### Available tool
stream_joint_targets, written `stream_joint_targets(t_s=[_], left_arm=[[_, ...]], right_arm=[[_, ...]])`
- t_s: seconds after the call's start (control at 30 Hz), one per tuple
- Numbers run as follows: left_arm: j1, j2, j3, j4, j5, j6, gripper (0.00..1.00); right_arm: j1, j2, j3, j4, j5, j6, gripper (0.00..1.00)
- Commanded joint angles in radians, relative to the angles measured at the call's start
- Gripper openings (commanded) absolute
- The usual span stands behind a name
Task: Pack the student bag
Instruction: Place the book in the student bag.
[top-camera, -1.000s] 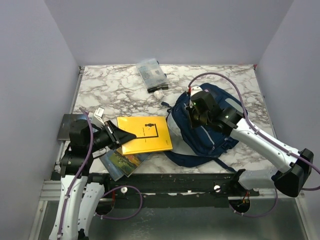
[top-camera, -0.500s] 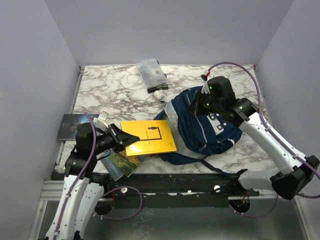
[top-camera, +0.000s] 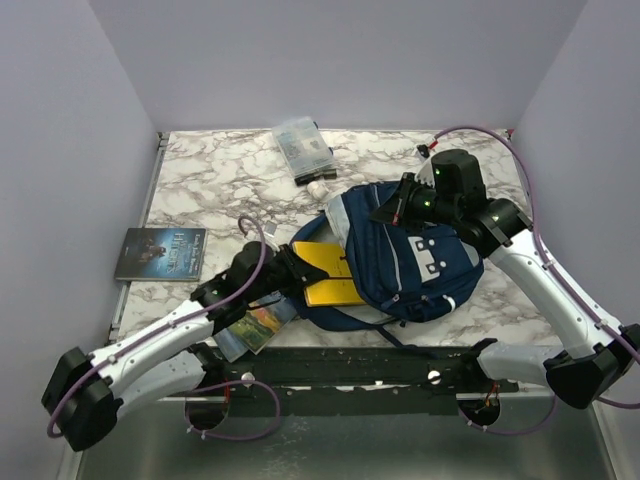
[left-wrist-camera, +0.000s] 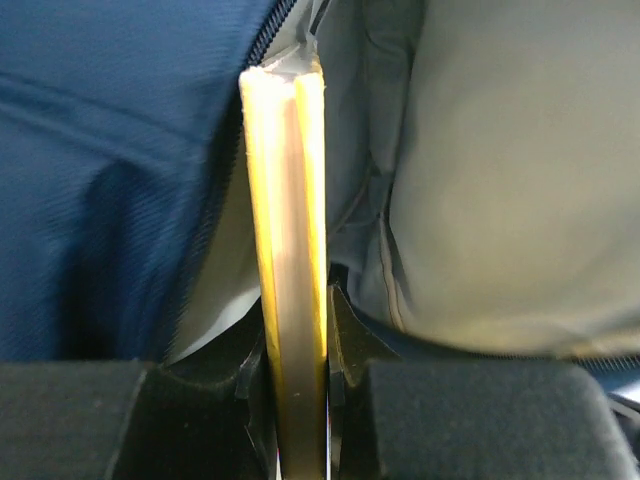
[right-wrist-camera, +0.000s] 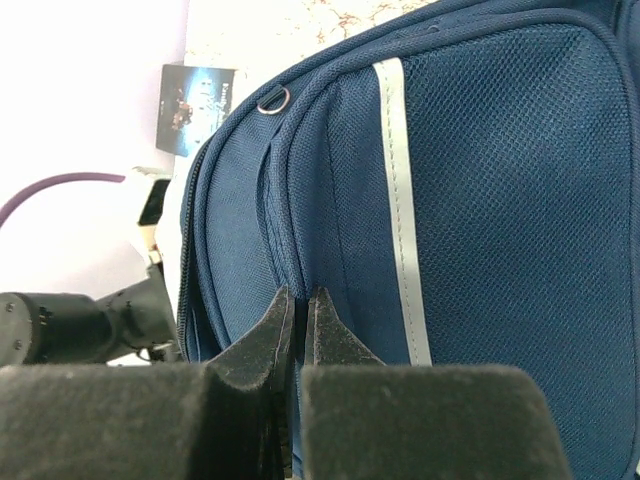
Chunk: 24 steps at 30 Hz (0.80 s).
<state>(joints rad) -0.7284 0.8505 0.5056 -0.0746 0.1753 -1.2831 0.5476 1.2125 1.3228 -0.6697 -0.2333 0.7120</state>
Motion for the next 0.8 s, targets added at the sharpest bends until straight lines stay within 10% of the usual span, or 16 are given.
stream_joint_targets(t_s=[0.0, 0.77], left_arm=[[-0.077, 0.145, 0.098, 0.361, -0.216, -0.032, 0.00], [-0.055, 0.146, 0.170, 0.382, -0.061, -0.004, 0.00]], right_arm=[[-0.005, -0.030, 0.032, 0.136, -0.093, 0.051, 0.00], [-0.074, -0.020, 0.021, 0.172, -0.223, 0.010, 0.00]])
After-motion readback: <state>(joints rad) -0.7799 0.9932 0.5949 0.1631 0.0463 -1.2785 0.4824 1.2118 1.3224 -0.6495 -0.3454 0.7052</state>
